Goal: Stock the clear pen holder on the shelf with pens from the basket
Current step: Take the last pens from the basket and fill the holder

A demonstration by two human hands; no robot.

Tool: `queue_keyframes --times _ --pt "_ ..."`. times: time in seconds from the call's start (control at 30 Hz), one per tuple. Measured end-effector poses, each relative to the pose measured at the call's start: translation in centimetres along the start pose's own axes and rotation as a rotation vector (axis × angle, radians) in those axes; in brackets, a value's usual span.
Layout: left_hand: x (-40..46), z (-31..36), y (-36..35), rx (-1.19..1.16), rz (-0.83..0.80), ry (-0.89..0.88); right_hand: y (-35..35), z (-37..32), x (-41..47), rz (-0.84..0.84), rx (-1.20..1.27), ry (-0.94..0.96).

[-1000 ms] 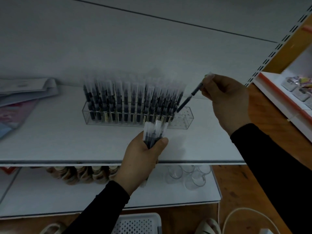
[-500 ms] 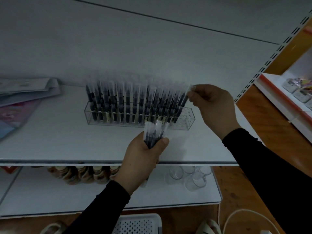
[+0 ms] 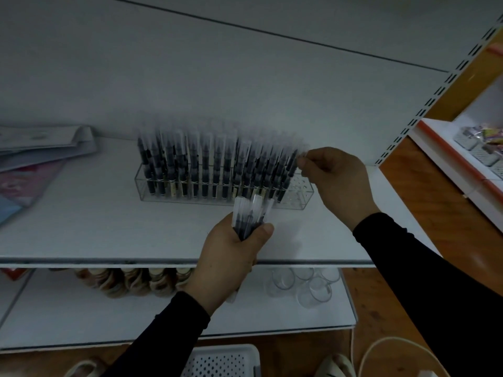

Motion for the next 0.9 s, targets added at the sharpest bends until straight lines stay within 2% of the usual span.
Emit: queue_keyframes --times 0.13,0.23,0.3,0.4,0.47,0.53,0.63,0.77,0.9 --pt "-0.1 0.1 0.0 0.000 -0.014 0.002 0.1 0.8 -1.4 -0.035 -0.079 -0.037" --pt "-0.1 0.2 0.0 0.000 -0.021 -0.001 -0.1 0.9 -3.2 -0.071 0.012 -0.116" --pt "-0.1 0.4 -0.1 -0.009 -0.022 -0.002 -0.9 0.7 -4.8 -0.173 0.091 -0.209" --pt "-0.3 0.7 -0.4 -0.029 -0.026 -0.008 -3.2 0.5 -7.4 -0.411 0.258 -0.375" --pt "-0.4 0.8 -0.6 -0.040 -0.037 -0.011 -4.2 0.4 -8.5 -0.471 0.422 -0.455" --pt "-0.5 0.8 -0.7 -0.042 -0.044 -0.010 -4.6 0.4 -8.8 -0.459 0.541 -0.533" --pt "-0.5 0.7 -0.7 -0.052 -0.057 0.018 -4.5 0.9 -8.4 -0.406 0.595 -0.581" --pt "-0.5 0.6 -1.0 -0.045 -0.072 0.050 -2.3 1.8 -6.0 -0.175 0.612 -0.590" --pt "-0.4 0.3 -0.9 -0.022 -0.061 0.065 1.3 2.2 -2.6 -0.007 0.758 -0.512"
Point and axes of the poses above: each hand's wrist, its own x-axis towards the middle knuckle, its own y-axis out of the back of the hand, z = x × y, the point moved 6 cm from there along x, towards the middle knuckle, and after that the axes turned 4 degrees about x, right-handed, at the moved point
